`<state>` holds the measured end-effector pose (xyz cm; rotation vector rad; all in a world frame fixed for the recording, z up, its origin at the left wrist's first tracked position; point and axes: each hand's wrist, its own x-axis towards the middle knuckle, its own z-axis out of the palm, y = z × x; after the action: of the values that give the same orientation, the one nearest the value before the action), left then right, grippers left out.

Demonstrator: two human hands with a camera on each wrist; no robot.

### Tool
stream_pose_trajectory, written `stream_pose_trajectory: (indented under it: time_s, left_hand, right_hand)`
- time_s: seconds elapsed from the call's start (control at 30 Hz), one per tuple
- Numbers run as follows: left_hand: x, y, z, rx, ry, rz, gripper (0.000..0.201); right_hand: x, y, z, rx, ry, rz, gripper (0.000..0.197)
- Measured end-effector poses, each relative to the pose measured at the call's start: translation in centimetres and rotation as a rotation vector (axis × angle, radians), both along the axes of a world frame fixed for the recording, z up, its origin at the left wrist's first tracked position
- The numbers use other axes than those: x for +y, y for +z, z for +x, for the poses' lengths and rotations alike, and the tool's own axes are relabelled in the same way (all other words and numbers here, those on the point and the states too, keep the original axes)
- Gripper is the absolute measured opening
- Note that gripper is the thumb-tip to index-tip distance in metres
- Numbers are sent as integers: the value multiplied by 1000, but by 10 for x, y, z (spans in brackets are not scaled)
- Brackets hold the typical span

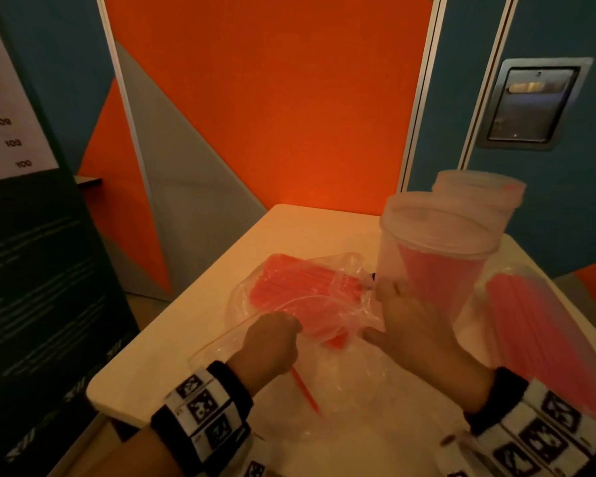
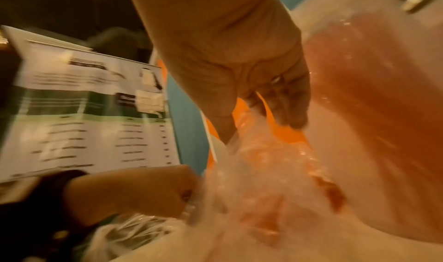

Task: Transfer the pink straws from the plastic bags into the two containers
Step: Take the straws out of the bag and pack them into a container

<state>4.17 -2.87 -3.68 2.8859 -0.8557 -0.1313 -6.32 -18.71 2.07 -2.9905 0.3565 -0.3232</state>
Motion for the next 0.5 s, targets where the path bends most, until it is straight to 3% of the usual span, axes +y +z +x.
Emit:
stream_pose_trajectory:
  time_s: [0.1,0.17,0.2,0.27,0.37,0.5]
  left_hand:
    - [-8,-2,-10,-75,-45,-146,42]
    - [-11,-1,-10,-9,-42,-208,35]
    - [-11,1,-9,48,-18,-153,35]
    - [-9,1,-7,155,40,-116,35]
    - [-1,4,-1,39,29,-127,43]
    - [13,15,7,-151,-69,-132,84]
  right_hand:
    - [34,3,-7,-314,279,-49,24]
    - [55,4,-8,-118,410,78,15]
    - [61,-1,-7,73,429,136,19]
    - [59,-13,4,407,390,86,27]
    - [40,-23,20,481,262,13,34]
    - [19,-25,35,464,104,29,55]
